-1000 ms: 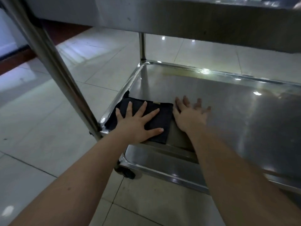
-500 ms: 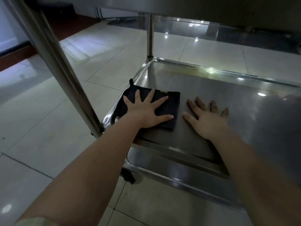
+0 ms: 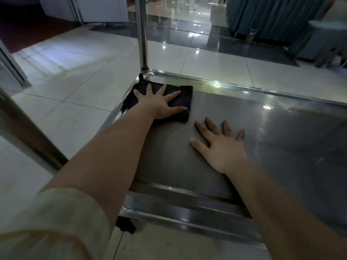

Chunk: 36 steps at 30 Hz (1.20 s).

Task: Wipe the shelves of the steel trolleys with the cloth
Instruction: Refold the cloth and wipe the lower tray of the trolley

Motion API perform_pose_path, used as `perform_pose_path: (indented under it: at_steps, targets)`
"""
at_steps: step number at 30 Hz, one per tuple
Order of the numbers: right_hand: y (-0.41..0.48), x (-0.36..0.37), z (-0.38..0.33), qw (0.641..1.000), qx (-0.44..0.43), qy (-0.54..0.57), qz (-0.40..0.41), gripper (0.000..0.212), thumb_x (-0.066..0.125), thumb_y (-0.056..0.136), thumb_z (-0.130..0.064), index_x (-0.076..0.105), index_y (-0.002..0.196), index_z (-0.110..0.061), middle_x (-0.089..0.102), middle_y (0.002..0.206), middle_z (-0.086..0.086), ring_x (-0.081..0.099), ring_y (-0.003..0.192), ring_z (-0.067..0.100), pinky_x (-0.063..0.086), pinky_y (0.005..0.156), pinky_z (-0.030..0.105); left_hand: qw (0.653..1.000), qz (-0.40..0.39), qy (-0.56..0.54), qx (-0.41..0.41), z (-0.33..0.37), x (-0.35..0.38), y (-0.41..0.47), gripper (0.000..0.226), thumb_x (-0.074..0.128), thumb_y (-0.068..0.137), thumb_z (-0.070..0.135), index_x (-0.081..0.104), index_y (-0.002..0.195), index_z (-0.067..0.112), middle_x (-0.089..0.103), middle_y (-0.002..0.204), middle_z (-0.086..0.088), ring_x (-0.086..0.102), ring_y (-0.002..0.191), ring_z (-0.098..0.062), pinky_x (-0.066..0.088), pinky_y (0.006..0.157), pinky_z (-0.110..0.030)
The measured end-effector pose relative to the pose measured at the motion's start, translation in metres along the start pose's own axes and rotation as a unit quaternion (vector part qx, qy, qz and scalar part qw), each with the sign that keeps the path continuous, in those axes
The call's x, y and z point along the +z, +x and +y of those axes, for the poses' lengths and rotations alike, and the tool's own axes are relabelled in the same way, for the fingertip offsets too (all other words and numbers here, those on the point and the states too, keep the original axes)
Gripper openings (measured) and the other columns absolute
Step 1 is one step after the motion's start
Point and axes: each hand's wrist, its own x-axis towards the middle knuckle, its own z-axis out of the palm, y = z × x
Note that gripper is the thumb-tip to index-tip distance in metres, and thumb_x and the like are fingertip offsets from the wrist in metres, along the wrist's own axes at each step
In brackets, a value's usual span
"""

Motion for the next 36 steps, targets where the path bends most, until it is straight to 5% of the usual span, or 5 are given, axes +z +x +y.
perform_pose_path:
  at_steps: [11, 26, 36]
  targets:
    - [-0.015, -0.007, -0.007, 1.0, -0.012, -0.001, -0.018, 0.073, 0.0, 0.078, -0.082, -0.006, 0.146, -0.056, -0.004, 0.162, -0.02, -0.003, 0.15, 0.03, 0.0, 0.111, 0.069, 0.999, -0.014, -0.04, 0.003, -0.013, 0.044, -0.207, 0.081, 0.002, 0.055, 0.102, -0.023, 0.127, 0.075, -0.026, 0.158, 0.015, -0.031, 0.141, -0.036, -0.023, 0.099, -0.07]
    - [-0.016, -0.005, -0.009, 1.0, -0.006, 0.004, -0.01, 0.076, 0.003, 0.078, -0.083, 0.0, 0.148, -0.054, -0.001, 0.162, -0.019, -0.003, 0.15, 0.03, -0.001, 0.112, 0.068, 0.999, -0.009, -0.019, -0.041, 0.009, 0.005, -0.036, 0.093, 0.011, 0.058, 0.101, -0.004, 0.142, 0.065, -0.009, 0.164, 0.006, -0.017, 0.146, -0.042, -0.011, 0.1, -0.078]
    - [-0.014, -0.011, -0.009, 1.0, -0.002, 0.013, -0.026, 0.072, 0.013, 0.084, -0.083, 0.003, 0.149, -0.053, 0.001, 0.162, -0.019, -0.003, 0.15, 0.03, -0.003, 0.109, 0.07, 0.999, -0.023, -0.023, -0.027, -0.004, 0.031, -0.152, 0.082, 0.0, 0.048, 0.105, -0.025, 0.122, 0.078, -0.018, 0.161, 0.016, -0.021, 0.145, -0.037, -0.013, 0.102, -0.073]
